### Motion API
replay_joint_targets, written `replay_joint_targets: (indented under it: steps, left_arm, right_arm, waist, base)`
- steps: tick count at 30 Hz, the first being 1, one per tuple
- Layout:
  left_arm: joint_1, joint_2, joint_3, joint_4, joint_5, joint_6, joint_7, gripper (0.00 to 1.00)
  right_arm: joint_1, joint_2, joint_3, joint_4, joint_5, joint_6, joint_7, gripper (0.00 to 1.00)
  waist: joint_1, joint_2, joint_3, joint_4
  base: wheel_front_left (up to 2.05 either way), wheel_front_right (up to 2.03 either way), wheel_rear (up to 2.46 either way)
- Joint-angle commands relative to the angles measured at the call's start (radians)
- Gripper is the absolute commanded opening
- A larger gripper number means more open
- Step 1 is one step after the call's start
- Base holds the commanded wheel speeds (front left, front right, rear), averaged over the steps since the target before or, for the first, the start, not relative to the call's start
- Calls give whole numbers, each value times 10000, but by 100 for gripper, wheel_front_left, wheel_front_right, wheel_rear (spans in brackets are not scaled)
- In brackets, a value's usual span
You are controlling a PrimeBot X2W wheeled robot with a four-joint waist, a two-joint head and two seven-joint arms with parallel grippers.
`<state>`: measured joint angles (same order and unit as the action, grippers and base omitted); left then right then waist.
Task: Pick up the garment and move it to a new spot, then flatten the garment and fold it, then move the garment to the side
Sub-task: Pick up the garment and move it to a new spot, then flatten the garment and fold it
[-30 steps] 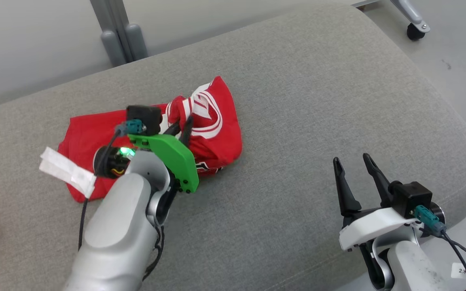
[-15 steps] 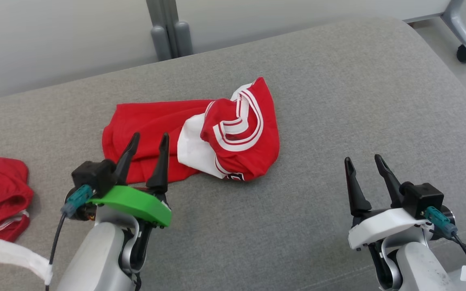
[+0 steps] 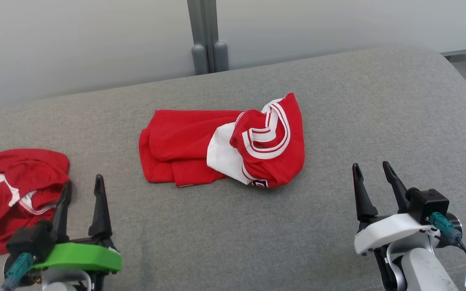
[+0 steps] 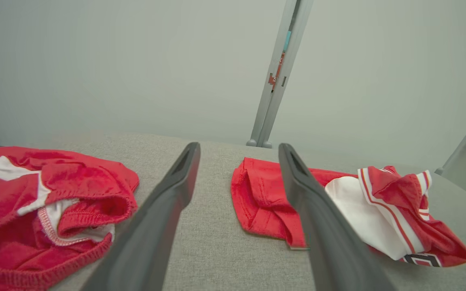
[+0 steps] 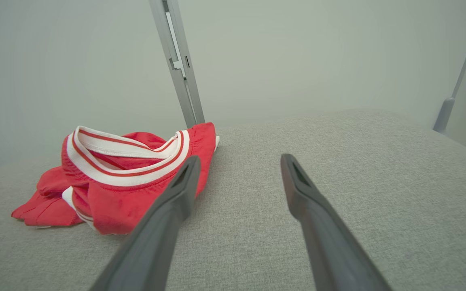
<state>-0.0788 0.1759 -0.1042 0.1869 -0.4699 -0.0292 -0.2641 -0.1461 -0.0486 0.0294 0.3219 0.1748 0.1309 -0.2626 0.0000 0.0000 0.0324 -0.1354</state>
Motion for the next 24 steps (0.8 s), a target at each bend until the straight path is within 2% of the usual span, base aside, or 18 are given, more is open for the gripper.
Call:
replay_joint_targets:
  steps: [1, 9, 24]
  left_arm:
    - [344, -55, 221, -69, 150, -27, -2, 100]
    - [981, -339, 548, 363, 273, -291, -2, 100]
    - [607, -489, 470, 730, 620, -245, -3, 100]
  right_arm:
    - [183, -29, -32, 19, -65, -3, -4, 100]
    - [259, -30, 60, -25, -109, -3, 122, 100]
    - [33, -29, 422, -93, 56, -3, 345, 100]
  waist:
    - [0, 0, -178, 177]
    - [0, 0, -316, 446]
    - [0, 0, -270, 762]
  base:
    - [0, 0, 0]
    - [0, 0, 0]
    - [0, 0, 0]
